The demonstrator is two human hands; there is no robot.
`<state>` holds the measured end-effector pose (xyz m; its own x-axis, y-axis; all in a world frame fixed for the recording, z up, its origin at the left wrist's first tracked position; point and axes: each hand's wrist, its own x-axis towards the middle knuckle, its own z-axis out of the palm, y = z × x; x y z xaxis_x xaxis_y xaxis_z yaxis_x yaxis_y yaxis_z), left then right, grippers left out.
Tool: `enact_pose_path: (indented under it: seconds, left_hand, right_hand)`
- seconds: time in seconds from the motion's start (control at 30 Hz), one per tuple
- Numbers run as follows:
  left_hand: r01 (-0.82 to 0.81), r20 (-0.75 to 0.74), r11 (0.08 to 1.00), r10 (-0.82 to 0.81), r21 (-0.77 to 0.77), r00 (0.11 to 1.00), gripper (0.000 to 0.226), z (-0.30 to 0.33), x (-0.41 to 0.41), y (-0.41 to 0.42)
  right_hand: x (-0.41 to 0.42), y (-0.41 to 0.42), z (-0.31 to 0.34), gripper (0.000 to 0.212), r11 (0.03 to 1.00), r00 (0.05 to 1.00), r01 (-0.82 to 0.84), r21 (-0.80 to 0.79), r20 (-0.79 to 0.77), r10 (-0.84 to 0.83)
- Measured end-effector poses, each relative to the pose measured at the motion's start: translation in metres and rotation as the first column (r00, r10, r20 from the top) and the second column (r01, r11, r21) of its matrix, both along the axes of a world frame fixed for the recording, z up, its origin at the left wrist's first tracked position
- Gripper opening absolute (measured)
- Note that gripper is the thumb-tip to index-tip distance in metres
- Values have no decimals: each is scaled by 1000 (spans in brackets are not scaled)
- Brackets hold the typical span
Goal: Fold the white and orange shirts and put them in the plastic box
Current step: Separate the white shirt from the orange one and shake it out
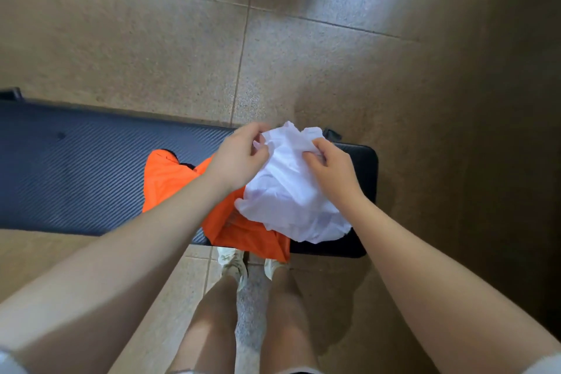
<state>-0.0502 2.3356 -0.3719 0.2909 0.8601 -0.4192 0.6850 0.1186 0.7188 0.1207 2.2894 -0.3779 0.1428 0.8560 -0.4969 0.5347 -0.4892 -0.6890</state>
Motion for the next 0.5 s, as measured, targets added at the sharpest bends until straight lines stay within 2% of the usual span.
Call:
enact_pose_path:
  seconds: [0.1, 0.2, 0.23, 0.33, 0.43, 0.5]
  left_hand:
    - [39, 47, 999, -40, 17, 998, 41, 43, 5, 4]
    - [118, 119, 992, -121, 37, 985, 51, 97, 6, 8]
    - [152, 162, 988, -154, 20, 975, 55, 117, 6, 7]
    - [270, 269, 962, -268, 28, 925, 69, 175, 12, -1]
    - [341, 257, 937, -350, 81, 901, 70, 220, 24, -10]
    - [325, 157, 923, -359, 206, 920, 59, 244, 31, -12]
  right_hand:
    - [6, 1, 57, 40, 999, 997, -7, 41, -81, 10]
    - [13, 2, 116, 16, 995, 991, -53, 85, -118, 63]
    - [15, 3, 136, 13, 994, 989, -60, 95, -126, 72]
    - [24, 6, 192, 21, 988, 988, -60, 144, -131, 79]
    - [31, 9, 247, 18, 981, 981, 18, 193, -194, 20]
    - [35, 10, 280, 14, 978, 954, 86, 191, -298, -26]
